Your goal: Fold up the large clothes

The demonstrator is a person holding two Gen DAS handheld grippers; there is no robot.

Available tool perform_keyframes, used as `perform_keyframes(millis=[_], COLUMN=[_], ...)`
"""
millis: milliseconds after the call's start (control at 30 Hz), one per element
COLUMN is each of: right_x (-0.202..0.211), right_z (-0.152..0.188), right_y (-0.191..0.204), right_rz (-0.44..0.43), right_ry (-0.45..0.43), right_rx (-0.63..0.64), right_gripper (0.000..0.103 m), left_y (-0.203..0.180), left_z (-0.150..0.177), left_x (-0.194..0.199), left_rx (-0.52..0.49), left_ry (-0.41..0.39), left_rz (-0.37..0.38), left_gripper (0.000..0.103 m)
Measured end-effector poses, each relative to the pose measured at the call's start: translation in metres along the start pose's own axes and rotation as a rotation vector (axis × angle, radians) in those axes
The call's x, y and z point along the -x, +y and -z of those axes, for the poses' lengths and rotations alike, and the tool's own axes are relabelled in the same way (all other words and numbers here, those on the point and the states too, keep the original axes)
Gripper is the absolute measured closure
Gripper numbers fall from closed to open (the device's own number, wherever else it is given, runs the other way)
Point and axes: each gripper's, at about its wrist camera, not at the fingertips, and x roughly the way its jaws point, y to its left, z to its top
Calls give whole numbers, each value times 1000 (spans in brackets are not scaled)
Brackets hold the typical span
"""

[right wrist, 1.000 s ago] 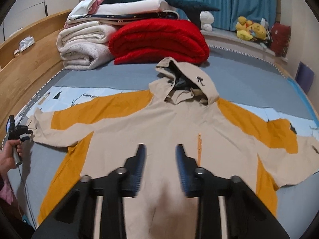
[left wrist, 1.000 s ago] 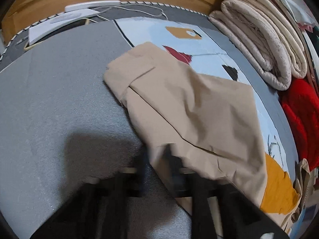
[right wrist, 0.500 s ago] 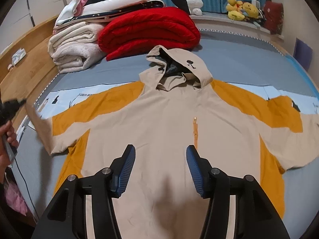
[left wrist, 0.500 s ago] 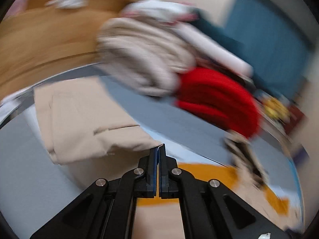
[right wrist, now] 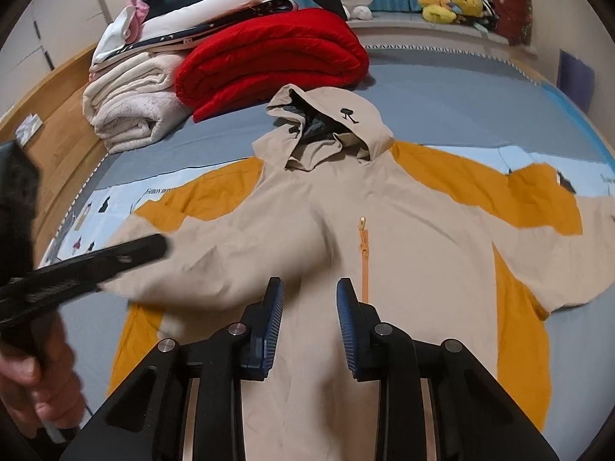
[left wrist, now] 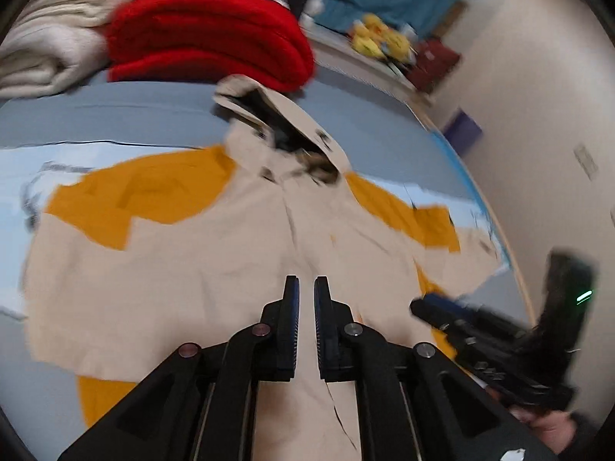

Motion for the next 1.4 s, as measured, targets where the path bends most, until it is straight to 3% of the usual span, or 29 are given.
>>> perform_keyframes(millis=[67,167,233,300,433,533,733,800,833,933,1200,1300,1400], right_x=[-4,-15,-25,-41,-77,-98,-120,-123,-124,-119,-61,-29,-19], right_z=[0,3,8,15,37,52,64,65,65,59,0,-28,-43], right_y=[-2,0,2,1,-6,-18,-20,-17,-15,-17,-32,-64,-106], right_rz=[-17,-24,-44,-79,-66,-60,-65,-57,-47,-30,-39,34,133], right_ry=[16,43,80,143,294,372,427,415,412,381,117,-28,-65], right_rx=[-26,-47,-69,-97,-175,-268,-336,-331,-333,-350,-272,-298,-361], right_gripper=[72,61,54,52,52,52,53,58,70,89,95,96,97], left_y=[10,17,23,25,21,24,24,24,25,32,51,60,69], left_z=[-5,2,11,21,13,6,3,0,-2,-8,-18,-19,-20], left_x=[28,54,55,41,16,16,21,21,22,24,26,25,21], left_rx=[51,68,40,-2,-79,-77,-75,-73,-69,-44,5,26,54], left_ry=[-34,-83,-112,-70,-51,-65,-84,-89,-95,-108,-124,-123,-112], left_rz=[-87,-240,-303,-359,-384,-380,-366,-358,-357,-365,-395,-402,-400], left_gripper=[96,94,94,94,94,94,94,94,94,94,94,94,94])
